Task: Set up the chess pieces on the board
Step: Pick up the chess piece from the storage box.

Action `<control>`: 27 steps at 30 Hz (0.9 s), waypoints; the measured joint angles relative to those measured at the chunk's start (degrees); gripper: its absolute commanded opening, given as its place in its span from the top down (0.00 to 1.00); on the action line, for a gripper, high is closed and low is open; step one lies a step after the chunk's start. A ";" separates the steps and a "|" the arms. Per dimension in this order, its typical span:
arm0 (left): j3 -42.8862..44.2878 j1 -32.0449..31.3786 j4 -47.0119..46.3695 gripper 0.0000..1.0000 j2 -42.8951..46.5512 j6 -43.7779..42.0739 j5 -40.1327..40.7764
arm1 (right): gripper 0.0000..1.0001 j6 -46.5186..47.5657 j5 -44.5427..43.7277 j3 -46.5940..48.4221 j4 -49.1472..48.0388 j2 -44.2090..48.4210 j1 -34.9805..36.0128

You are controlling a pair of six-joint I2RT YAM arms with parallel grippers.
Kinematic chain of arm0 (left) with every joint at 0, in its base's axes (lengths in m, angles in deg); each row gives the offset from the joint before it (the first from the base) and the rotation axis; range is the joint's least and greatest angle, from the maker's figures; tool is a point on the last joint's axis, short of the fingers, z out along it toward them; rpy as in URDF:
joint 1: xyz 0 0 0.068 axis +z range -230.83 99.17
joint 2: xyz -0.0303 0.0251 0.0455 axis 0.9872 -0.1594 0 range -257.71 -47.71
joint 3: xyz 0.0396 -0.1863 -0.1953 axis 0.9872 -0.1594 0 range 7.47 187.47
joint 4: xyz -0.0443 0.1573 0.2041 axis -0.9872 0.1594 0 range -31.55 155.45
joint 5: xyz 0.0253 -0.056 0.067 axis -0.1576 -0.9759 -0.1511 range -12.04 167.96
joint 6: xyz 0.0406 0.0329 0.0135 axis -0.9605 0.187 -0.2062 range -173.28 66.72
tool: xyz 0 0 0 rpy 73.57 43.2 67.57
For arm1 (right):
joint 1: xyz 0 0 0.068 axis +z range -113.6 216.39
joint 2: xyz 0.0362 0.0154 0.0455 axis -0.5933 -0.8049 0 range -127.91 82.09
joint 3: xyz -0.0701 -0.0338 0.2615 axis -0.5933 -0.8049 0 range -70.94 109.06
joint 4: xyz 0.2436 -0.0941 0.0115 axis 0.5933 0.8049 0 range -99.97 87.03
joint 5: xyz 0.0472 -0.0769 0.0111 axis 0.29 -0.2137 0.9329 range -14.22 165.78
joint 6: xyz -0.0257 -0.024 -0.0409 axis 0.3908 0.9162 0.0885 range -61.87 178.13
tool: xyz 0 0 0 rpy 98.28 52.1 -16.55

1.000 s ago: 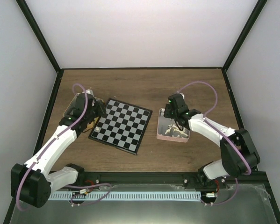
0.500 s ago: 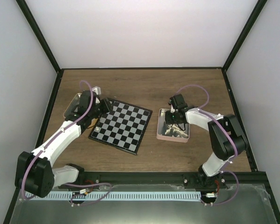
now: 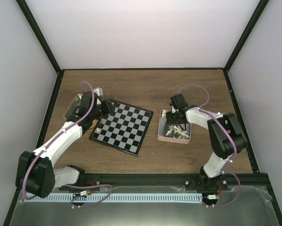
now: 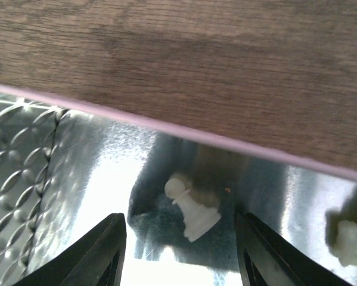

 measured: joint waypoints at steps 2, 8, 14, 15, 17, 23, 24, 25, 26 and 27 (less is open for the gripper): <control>0.00 0.00 -0.09 0.45 -0.22 0.00 -0.15 | 0.48 0.11 -0.83 0.39 -0.20 -0.70 0.00; 0.00 0.00 -0.20 0.45 -0.83 -0.02 -0.52 | 0.55 0.55 -1.33 1.09 -0.70 -1.46 0.00; 0.00 0.00 -0.24 0.45 -0.83 0.00 -0.70 | 0.61 1.31 0.22 1.07 -0.59 -1.40 0.07; 0.00 0.00 -0.26 0.45 -0.87 -0.02 -0.72 | 0.63 1.38 0.55 1.07 -0.59 -1.40 0.11; 0.00 0.00 -0.31 0.45 -1.09 -0.02 -0.76 | 0.63 1.60 0.85 1.07 -0.50 -1.40 0.17; 0.00 0.00 -0.61 0.45 -2.01 0.00 -0.92 | 0.63 1.55 -0.42 1.09 -0.13 -1.46 1.03; 0.00 0.00 -0.68 0.45 -2.01 -0.02 -0.92 | 0.63 1.55 -0.96 1.09 -0.11 -1.49 1.33; 0.00 0.00 -0.68 0.45 -2.01 0.00 -0.94 | 0.65 1.55 -1.27 1.09 -0.13 -1.49 1.60; 0.00 0.00 -0.68 0.45 -2.01 0.00 -0.94 | 0.66 1.55 -1.60 1.09 -0.13 -1.49 1.86; 0.00 0.00 -0.68 0.45 -2.01 0.00 -0.96 | 0.66 1.57 -1.88 1.09 -0.07 -1.51 2.08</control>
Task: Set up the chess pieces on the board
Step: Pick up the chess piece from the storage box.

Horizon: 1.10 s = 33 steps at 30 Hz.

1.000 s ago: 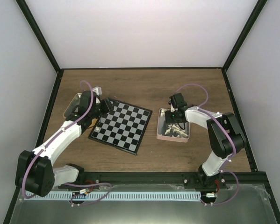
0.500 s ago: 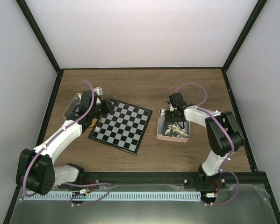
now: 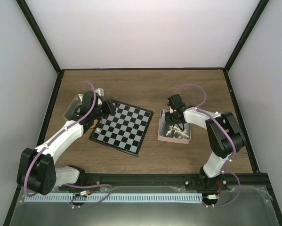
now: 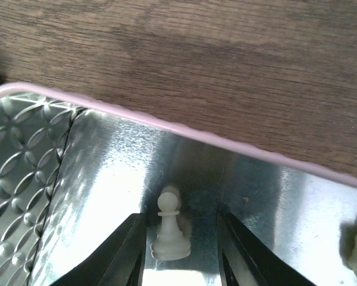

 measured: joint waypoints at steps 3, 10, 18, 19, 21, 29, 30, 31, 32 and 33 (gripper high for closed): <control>0.00 0.00 0.00 0.45 0.00 -0.02 0.00 | 0.66 -0.02 -0.76 0.00 0.09 -0.11 0.61; 0.00 0.00 0.02 0.45 0.00 0.00 0.02 | 0.71 -0.50 -3.52 0.83 0.68 -0.85 2.32; 0.00 0.00 0.02 0.45 0.00 0.22 0.07 | 0.72 -2.38 -5.68 1.70 1.95 -1.49 3.13; 0.00 0.00 0.02 0.45 0.00 0.22 0.07 | 0.73 -2.47 -5.86 1.70 1.97 -1.51 3.23; -0.02 0.00 0.02 0.45 0.00 0.24 0.07 | 0.77 -2.69 -6.16 1.70 2.05 -1.51 3.52; -0.13 0.00 0.02 0.45 0.00 0.37 -0.28 | 0.84 -3.23 -6.73 1.68 2.08 -1.38 3.96; -0.13 0.00 0.02 0.45 0.00 0.37 -0.59 | 0.84 -3.39 -6.86 1.53 2.08 -1.11 4.00; -0.13 0.02 -0.02 0.45 0.00 0.37 -1.16 | 0.84 -3.56 -7.06 1.27 2.21 -0.66 4.07; -0.13 0.00 -0.09 0.45 0.00 0.35 -2.03 | 0.84 -3.78 -7.30 0.74 2.25 0.13 4.11; -0.13 0.00 -0.26 0.44 0.00 0.35 -3.06 | 0.84 -3.91 -7.41 0.09 2.10 1.31 4.15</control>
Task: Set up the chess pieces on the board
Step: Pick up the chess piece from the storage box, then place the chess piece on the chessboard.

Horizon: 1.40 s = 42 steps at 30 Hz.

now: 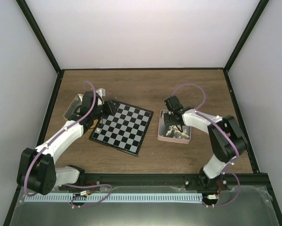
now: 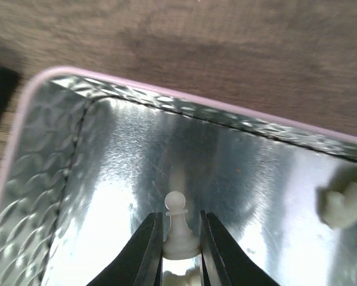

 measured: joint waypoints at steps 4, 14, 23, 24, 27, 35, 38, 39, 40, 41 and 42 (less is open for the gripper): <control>0.00 0.00 -1.90 0.39 0.00 0.00 -5.22 | 0.84 0.28 1.62 -3.39 -2.56 8.76 0.07; 1.77 -0.57 -10.67 0.29 -2.89 6.01 -26.69 | 0.83 2.78 37.81 -9.27 -23.10 25.97 0.63; 1.84 -1.51 -20.74 0.37 -2.86 16.92 -38.71 | 0.83 4.17 56.83 -6.12 -32.74 22.14 4.37; 1.84 -1.51 -21.53 0.40 -2.89 18.32 -39.63 | 0.83 4.46 57.48 -5.75 -32.94 21.79 4.74; 1.84 -1.51 -23.58 0.47 -2.89 21.51 -41.92 | 0.83 5.11 58.53 -4.48 -33.22 20.83 5.42; 1.86 -2.21 -23.50 0.59 -2.95 22.34 -44.81 | 0.83 6.12 58.66 -2.45 -33.38 17.97 5.55; 1.97 -2.75 -22.51 0.63 -3.21 21.64 -45.42 | 0.83 6.54 58.45 -1.31 -33.05 17.05 5.57; 1.99 -2.91 -22.21 0.64 -3.34 21.29 -45.53 | 0.83 6.64 58.36 -0.87 -33.03 16.76 5.57; 2.01 -2.93 -21.94 0.66 -3.43 21.03 -45.62 | 0.83 6.71 58.31 -0.52 -32.96 16.57 5.57; 2.01 -2.95 -21.73 0.69 -3.48 20.81 -45.72 | 0.83 6.75 58.27 -0.24 -32.94 16.37 5.57; 2.08 -2.95 -21.59 0.73 -3.54 20.70 -45.77 | 0.83 6.93 58.27 -0.15 -32.85 16.31 5.57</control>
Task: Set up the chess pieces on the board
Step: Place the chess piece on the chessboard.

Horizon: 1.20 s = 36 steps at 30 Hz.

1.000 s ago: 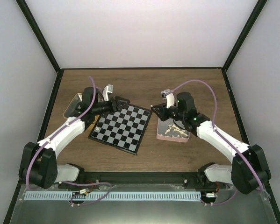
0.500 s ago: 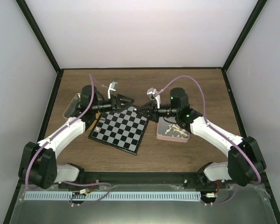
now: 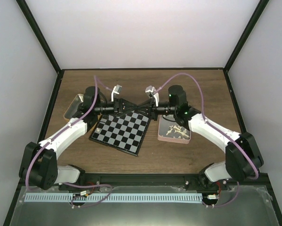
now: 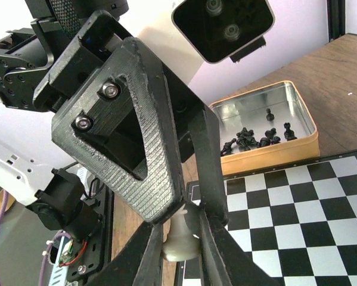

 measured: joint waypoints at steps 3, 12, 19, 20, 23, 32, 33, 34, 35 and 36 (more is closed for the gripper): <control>0.17 0.07 0.59 0.85 -0.07 -0.33 0.11 | 0.83 0.66 0.07 0.17 0.50 -0.31 -0.02; 0.44 0.33 1.77 0.96 -0.61 -1.42 0.44 | 0.61 2.21 -0.63 1.01 3.13 -0.74 -0.17; 2.78 0.28 11.52 0.96 -0.11 -9.86 7.43 | 0.30 1.90 -4.96 0.83 3.80 0.04 0.15; 3.54 0.31 14.40 0.96 0.33 -12.20 10.14 | 0.30 1.55 -6.01 0.11 3.56 0.61 0.15; 5.55 0.33 23.69 0.96 2.23 -18.67 21.33 | 0.31 -0.02 -10.60 -3.26 2.73 2.99 0.15; 7.23 -3.06 43.34 0.96 6.73 -24.26 57.27 | 0.34 -8.74 -24.70 -7.41 1.14 3.69 0.15; 6.49 -4.02 44.54 0.96 6.64 -23.63 60.17 | 0.34 -9.25 -25.55 -7.54 1.07 3.56 0.15; 5.44 -5.03 46.03 0.96 6.36 -22.69 63.30 | 0.34 -9.64 -26.36 -7.54 1.05 3.30 0.15; 4.72 -5.46 46.88 0.96 6.05 -22.12 64.87 | 0.34 -9.92 -27.15 -7.54 0.98 2.99 0.15; 3.67 -5.81 47.82 0.96 5.64 -21.16 66.97 | 0.34 -10.14 -27.74 -7.54 1.05 2.62 0.15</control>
